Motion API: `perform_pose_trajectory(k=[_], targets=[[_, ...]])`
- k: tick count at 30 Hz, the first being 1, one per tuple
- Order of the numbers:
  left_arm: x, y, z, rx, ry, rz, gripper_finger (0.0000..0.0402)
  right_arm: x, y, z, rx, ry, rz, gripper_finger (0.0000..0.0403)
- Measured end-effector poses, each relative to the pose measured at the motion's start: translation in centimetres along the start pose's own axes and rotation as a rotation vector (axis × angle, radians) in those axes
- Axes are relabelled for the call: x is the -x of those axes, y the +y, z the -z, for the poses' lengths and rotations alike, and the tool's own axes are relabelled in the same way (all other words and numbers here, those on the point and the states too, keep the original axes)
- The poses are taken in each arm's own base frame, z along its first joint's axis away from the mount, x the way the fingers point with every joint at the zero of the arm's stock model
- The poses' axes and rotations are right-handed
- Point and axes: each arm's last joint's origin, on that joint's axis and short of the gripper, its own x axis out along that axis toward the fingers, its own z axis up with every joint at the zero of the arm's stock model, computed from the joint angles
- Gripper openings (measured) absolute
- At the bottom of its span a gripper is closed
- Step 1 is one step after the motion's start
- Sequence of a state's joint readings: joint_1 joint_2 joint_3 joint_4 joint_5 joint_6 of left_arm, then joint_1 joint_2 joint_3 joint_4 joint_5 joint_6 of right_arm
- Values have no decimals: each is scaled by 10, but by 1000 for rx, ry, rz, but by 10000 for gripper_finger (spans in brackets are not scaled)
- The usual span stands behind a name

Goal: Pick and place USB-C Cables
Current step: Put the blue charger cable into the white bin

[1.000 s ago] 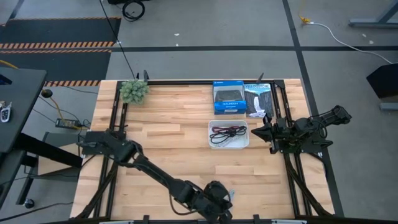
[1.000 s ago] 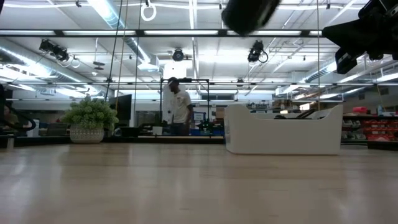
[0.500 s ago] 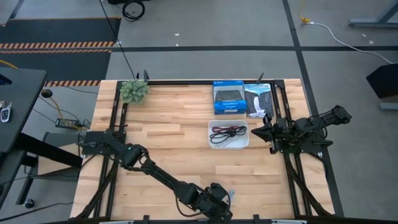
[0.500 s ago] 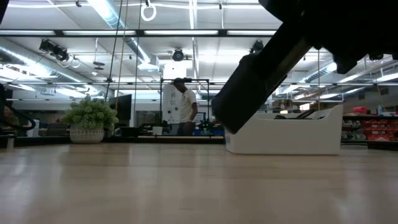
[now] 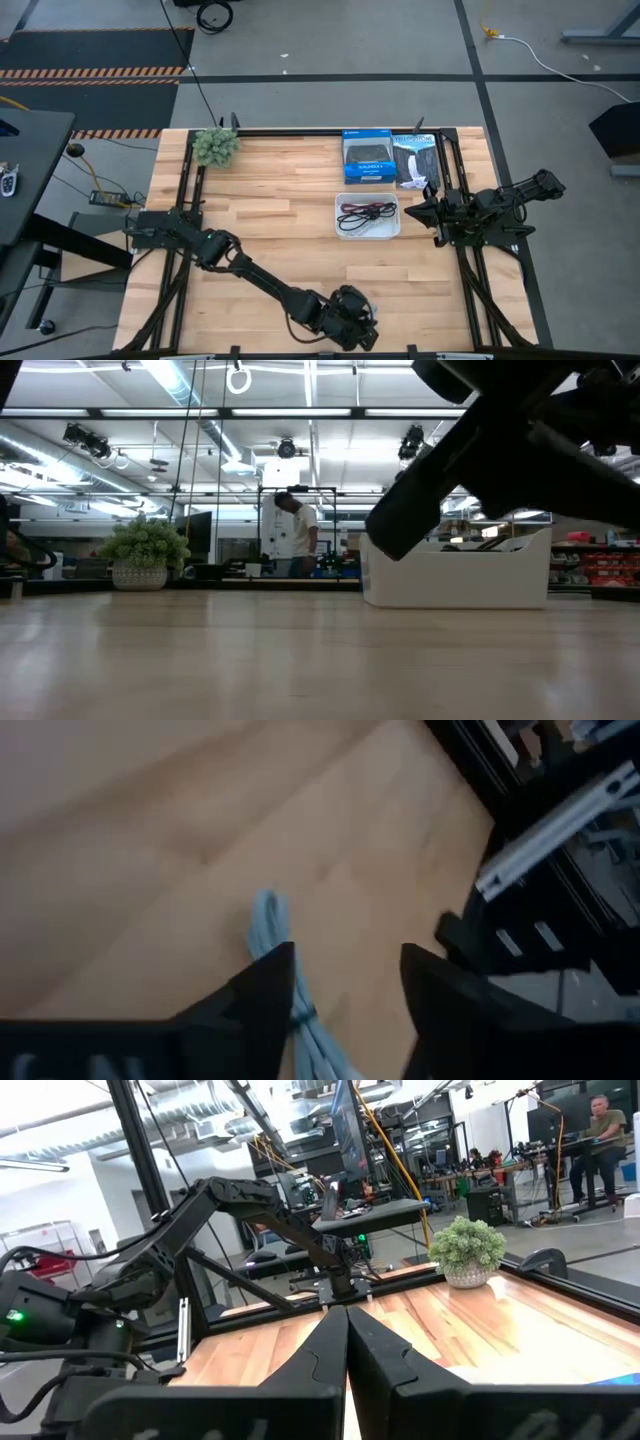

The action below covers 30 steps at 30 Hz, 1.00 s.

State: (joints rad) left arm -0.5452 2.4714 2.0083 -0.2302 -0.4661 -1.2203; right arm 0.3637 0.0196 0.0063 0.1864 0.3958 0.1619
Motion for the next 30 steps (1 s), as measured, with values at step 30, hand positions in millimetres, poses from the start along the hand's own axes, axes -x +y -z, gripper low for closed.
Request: perform_pose_trajectory(k=[30], targets=[[-18,13,-3,-505,-32,-28,231,0,0,0,-2,-4,-1,14]])
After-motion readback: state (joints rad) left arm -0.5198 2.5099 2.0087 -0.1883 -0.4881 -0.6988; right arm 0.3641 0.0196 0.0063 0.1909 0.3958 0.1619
